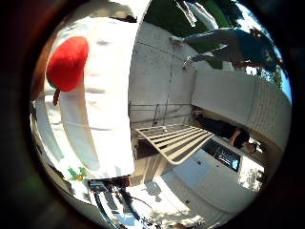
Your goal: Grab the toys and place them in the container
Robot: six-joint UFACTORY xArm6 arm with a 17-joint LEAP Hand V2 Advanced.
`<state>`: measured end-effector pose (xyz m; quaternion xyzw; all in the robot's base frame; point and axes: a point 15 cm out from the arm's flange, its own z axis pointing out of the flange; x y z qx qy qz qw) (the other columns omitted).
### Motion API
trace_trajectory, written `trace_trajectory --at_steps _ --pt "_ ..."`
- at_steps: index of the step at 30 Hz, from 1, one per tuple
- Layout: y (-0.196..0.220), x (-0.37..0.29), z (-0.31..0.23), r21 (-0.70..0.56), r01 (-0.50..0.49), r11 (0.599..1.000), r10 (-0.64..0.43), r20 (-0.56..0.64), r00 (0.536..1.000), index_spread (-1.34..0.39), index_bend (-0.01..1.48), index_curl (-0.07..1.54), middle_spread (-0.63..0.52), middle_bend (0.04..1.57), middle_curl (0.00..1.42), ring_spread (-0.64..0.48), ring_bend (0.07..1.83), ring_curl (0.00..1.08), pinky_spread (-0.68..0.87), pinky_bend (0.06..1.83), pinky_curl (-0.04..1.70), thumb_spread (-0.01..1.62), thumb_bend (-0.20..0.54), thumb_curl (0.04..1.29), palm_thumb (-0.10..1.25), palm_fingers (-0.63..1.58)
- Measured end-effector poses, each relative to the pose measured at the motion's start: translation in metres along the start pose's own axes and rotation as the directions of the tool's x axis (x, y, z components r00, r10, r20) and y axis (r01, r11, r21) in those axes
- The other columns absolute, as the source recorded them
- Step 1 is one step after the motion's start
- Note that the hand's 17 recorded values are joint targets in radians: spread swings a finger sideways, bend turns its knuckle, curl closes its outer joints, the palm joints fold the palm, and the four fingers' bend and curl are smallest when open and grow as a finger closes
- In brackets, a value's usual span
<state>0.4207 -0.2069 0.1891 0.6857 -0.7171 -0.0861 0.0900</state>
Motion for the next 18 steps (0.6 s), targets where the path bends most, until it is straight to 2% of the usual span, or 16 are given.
trace_trajectory --at_steps 4,7,9,10,11,12,14,17,18 --pt "-0.004 0.001 0.018 -0.031 0.002 1.0 -0.002 -0.004 1.0 -0.07 0.17 0.26 0.02 0.2 0.35 0.27 0.44 0.34 0.42 0.54 0.23 1.13 -0.024 0.33 0.58 0.25" --pt "-0.007 0.006 0.023 -0.031 0.005 1.0 -0.005 -0.019 1.0 -0.07 0.14 0.25 0.0 0.21 0.36 0.26 0.52 0.36 0.43 0.57 0.23 1.13 -0.018 0.34 0.61 0.38" --pt "-0.006 0.006 0.025 -0.045 0.014 0.999 -0.016 -0.035 0.999 -0.09 0.11 0.23 -0.03 0.25 0.38 0.22 0.62 0.38 0.43 0.64 0.24 1.13 -0.014 0.34 0.63 0.52" --pt "-0.006 0.005 0.025 -0.048 0.02 0.999 -0.022 -0.042 0.999 -0.11 0.06 0.21 -0.04 0.3 0.4 0.21 0.72 0.42 0.42 0.73 0.27 1.13 -0.013 0.35 0.64 0.68" --pt "-0.006 0.005 0.025 -0.054 0.025 0.998 -0.028 -0.049 0.998 -0.11 0.06 0.21 -0.04 0.3 0.4 0.21 0.72 0.42 0.42 0.73 0.27 1.13 -0.013 0.35 0.64 0.68" --pt "-0.006 0.004 0.025 -0.056 0.026 0.998 -0.029 -0.05 0.998 -0.13 0.05 0.17 -0.06 0.33 0.41 0.19 0.79 0.42 0.42 0.8 0.27 1.13 -0.013 0.35 0.66 0.75" --pt "-0.004 0.004 0.025 -0.066 0.031 0.997 -0.035 -0.057 0.998 -0.18 0.02 0.12 -0.09 0.5 0.48 0.16 0.98 0.49 0.41 0.89 0.31 1.12 -0.006 0.37 0.71 0.92" --pt "0.006 0.001 0.026 -0.107 0.035 0.994 -0.04 -0.051 0.998 -0.26 0.1 0.06 -0.13 0.71 0.6 0.09 1.16 0.59 0.38 1.03 0.4 1.1 -0.008 0.39 0.75 1.04" --pt "0.012 0.0 0.027 -0.131 0.033 0.991 -0.039 -0.043 0.998 -0.28 0.11 0.04 -0.13 0.73 0.61 0.08 1.19 0.6 0.38 1.05 0.41 1.1 -0.007 0.39 0.77 1.03"
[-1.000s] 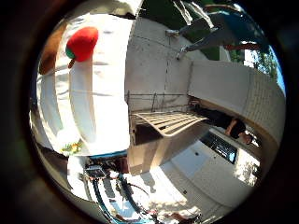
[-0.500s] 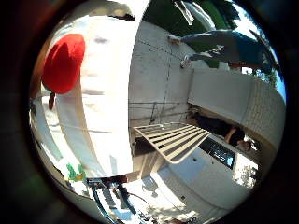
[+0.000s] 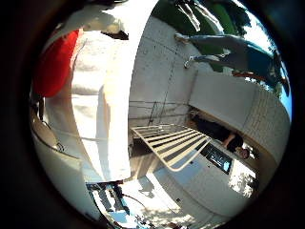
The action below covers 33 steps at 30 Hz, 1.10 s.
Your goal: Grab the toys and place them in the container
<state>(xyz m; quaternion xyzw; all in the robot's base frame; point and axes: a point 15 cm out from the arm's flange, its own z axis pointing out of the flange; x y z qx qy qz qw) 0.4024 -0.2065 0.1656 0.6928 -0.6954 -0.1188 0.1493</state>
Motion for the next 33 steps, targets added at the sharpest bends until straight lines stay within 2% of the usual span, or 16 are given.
trace_trajectory --at_steps 2,5,10,14,17,22,28,29,31,33 --pt "0.009 -0.001 -0.004 -0.031 -0.004 1.0 0.005 0.015 1.0 -0.36 0.18 -0.01 -0.16 0.87 0.71 0.03 1.25 0.66 0.34 1.19 0.49 1.09 0.0 0.42 0.84 1.06" --pt "0.012 -0.001 -0.024 -0.02 -0.021 1.0 0.021 0.031 0.999 -0.43 0.25 -0.02 -0.19 0.94 0.78 0.0 1.28 0.69 0.3 1.3 0.56 1.08 0.011 0.45 0.92 1.11" --pt "0.046 -0.026 -0.05 -0.091 -0.014 0.996 0.025 0.12 0.992 -0.57 0.38 -0.02 -0.21 1.01 0.87 -0.04 1.32 0.72 0.24 1.41 0.65 1.11 -0.002 0.5 0.98 1.08" --pt "0.081 -0.049 -0.107 -0.104 0.01 0.995 0.007 0.154 0.988 -0.67 0.47 -0.02 -0.23 1.04 0.94 -0.06 1.35 0.74 0.2 1.45 0.71 1.18 -0.007 0.52 0.99 1.03" --pt "0.104 -0.081 -0.154 -0.059 0.059 0.996 -0.049 0.167 0.985 -0.72 0.5 -0.02 -0.23 1.05 0.97 -0.06 1.37 0.75 0.19 1.47 0.73 1.21 -0.011 0.52 0.99 1.0" --pt "0.127 -0.14 -0.202 0.003 0.175 0.985 -0.173 0.157 0.972 -0.82 0.54 -0.02 -0.25 1.06 1.02 -0.08 1.4 0.77 0.17 1.49 0.77 1.24 -0.012 0.54 1.0 0.96" --pt "0.13 -0.235 -0.244 0.117 0.34 0.933 -0.352 0.116 0.929 -0.9 0.58 -0.02 -0.25 1.07 1.06 -0.09 1.42 0.77 0.15 1.51 0.79 1.26 -0.014 0.54 0.99 0.94" --pt "0.126 -0.254 -0.251 0.158 0.35 0.923 -0.368 0.105 0.924 -0.9 0.59 -0.02 -0.25 1.07 1.06 -0.09 1.42 0.77 0.15 1.51 0.8 1.26 -0.014 0.55 0.99 0.94" --pt "0.098 -0.306 -0.271 0.306 0.367 0.879 -0.403 0.061 0.913 -0.92 0.6 -0.02 -0.25 1.07 1.07 -0.09 1.43 0.77 0.15 1.51 0.8 1.26 -0.015 0.55 0.99 0.93" --pt "0.084 -0.326 -0.281 0.373 0.371 0.85 -0.417 0.045 0.908 -0.94 0.61 -0.02 -0.26 1.08 1.08 -0.09 1.43 0.78 0.14 1.51 0.81 1.26 -0.031 0.54 0.96 0.93"
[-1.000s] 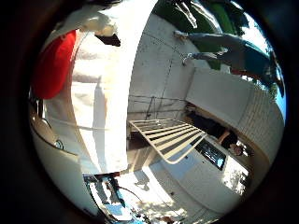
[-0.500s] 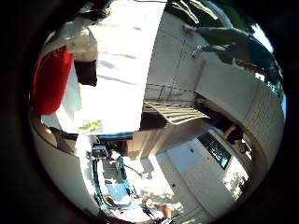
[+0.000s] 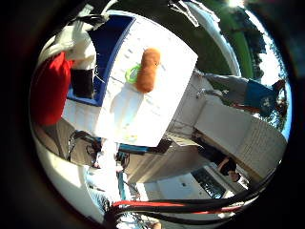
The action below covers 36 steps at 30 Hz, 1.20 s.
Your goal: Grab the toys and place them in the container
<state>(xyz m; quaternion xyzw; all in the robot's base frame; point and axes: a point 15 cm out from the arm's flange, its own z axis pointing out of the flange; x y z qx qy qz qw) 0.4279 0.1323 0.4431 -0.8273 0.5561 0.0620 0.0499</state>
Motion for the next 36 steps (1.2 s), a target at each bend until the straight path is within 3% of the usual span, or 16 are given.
trace_trajectory --at_steps 4,9,11,13,15,16,22,36 --pt "-0.067 -0.025 0.025 0.124 0.027 0.992 -0.026 -0.007 1.0 -0.96 0.65 -0.01 -0.25 1.07 1.09 -0.08 1.45 0.77 0.14 1.48 0.83 1.26 -0.03 0.52 0.9 0.93" --pt "-0.114 -0.031 0.1 0.082 0.024 0.996 -0.025 0.002 1.0 -0.86 0.71 0.01 -0.2 0.96 1.01 -0.01 1.31 0.7 0.19 1.38 0.8 1.27 -0.035 0.49 0.83 0.9" --pt "-0.12 -0.032 0.123 0.052 0.026 0.998 -0.027 0.004 1.0 -0.64 0.76 0.06 -0.15 0.59 0.9 0.07 1.17 0.69 0.24 1.39 0.82 1.26 -0.04 0.48 0.78 0.4" --pt "-0.12 -0.03 0.145 0.007 0.033 0.999 -0.033 0.007 0.999 -0.52 0.81 0.11 -0.1 0.42 0.8 0.14 1.01 0.63 0.3 1.25 0.79 1.26 -0.038 0.47 0.75 0.05" --pt "-0.116 -0.031 0.157 -0.028 0.038 0.999 -0.037 0.01 0.999 -0.46 0.8 0.12 -0.05 0.33 0.72 0.2 0.83 0.53 0.34 1.14 0.71 1.25 -0.034 0.46 0.74 -0.11" --pt "-0.112 -0.031 0.164 -0.055 0.039 0.998 -0.039 0.013 0.999 -0.43 0.75 0.12 -0.01 0.26 0.65 0.24 0.72 0.44 0.38 1.09 0.64 1.23 -0.03 0.46 0.73 -0.11" --pt "-0.104 -0.025 0.169 -0.095 0.052 0.994 -0.051 0.007 0.999 -0.41 0.54 0.13 0.05 0.14 0.5 0.3 0.57 0.34 0.47 0.98 0.53 1.19 -0.023 0.45 0.75 -0.09" --pt "-0.082 0.019 0.143 -0.121 0.019 0.992 -0.024 -0.034 0.999 -0.38 0.37 0.22 0.07 0.17 0.35 0.32 0.46 0.3 0.52 0.83 0.4 1.16 -0.022 0.45 0.79 0.01"
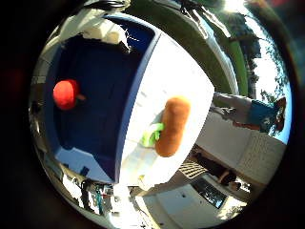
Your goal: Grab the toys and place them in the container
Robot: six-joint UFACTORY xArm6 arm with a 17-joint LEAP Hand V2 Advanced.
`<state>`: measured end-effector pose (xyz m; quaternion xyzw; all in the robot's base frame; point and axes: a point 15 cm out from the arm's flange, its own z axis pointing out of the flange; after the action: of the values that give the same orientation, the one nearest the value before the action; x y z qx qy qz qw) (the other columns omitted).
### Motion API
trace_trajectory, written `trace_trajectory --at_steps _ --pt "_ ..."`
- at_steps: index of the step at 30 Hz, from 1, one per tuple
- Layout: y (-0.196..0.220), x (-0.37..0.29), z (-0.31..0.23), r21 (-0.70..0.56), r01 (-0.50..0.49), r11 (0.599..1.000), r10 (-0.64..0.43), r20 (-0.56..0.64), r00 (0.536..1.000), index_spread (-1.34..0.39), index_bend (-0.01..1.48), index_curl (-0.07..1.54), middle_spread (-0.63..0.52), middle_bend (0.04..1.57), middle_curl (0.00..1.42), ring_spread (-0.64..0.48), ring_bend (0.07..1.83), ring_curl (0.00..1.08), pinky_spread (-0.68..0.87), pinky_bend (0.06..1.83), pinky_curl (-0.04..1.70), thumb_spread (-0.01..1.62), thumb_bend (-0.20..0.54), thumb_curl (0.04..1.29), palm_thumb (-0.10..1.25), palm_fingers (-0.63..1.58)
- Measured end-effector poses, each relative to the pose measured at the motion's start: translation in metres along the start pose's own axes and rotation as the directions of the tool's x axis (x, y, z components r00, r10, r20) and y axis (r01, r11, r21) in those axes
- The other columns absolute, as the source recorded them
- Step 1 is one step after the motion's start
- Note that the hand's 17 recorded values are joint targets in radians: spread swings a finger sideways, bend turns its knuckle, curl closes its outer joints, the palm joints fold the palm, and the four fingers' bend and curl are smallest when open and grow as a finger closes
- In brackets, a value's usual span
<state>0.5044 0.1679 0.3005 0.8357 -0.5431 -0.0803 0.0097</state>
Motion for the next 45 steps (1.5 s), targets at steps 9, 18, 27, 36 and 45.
trace_trajectory --at_steps 9,18,27,36,45 --pt "0.085 0.125 -0.07 -0.002 -0.007 1.0 0.007 -0.074 0.997 -0.33 0.31 0.26 0.07 0.17 0.33 0.31 0.43 0.3 0.5 0.75 0.34 1.16 -0.023 0.45 0.78 0.05" --pt "0.151 0.214 -0.099 0.038 -0.079 0.996 0.081 -0.07 0.994 -0.26 0.3 0.28 0.06 0.17 0.33 0.29 0.42 0.3 0.5 0.71 0.31 1.17 -0.023 0.44 0.77 0.15" --pt "0.259 0.23 -0.047 -0.274 -0.131 0.953 0.138 0.006 0.99 -0.18 0.23 0.29 0.07 0.17 0.33 0.29 0.39 0.31 0.5 0.71 0.3 1.19 -0.034 0.44 0.74 0.12" --pt "0.337 0.188 0.025 -0.271 -0.162 0.949 0.17 0.006 0.985 -0.14 0.18 0.29 0.09 0.17 0.32 0.3 0.36 0.3 0.49 0.67 0.27 1.21 -0.027 0.42 0.68 0.1" --pt "0.381 0.157 0.079 -0.271 -0.175 0.946 0.178 -0.014 0.984 -0.13 0.17 0.29 0.1 0.17 0.32 0.3 0.35 0.3 0.49 0.69 0.26 1.2 -0.025 0.41 0.67 0.1"
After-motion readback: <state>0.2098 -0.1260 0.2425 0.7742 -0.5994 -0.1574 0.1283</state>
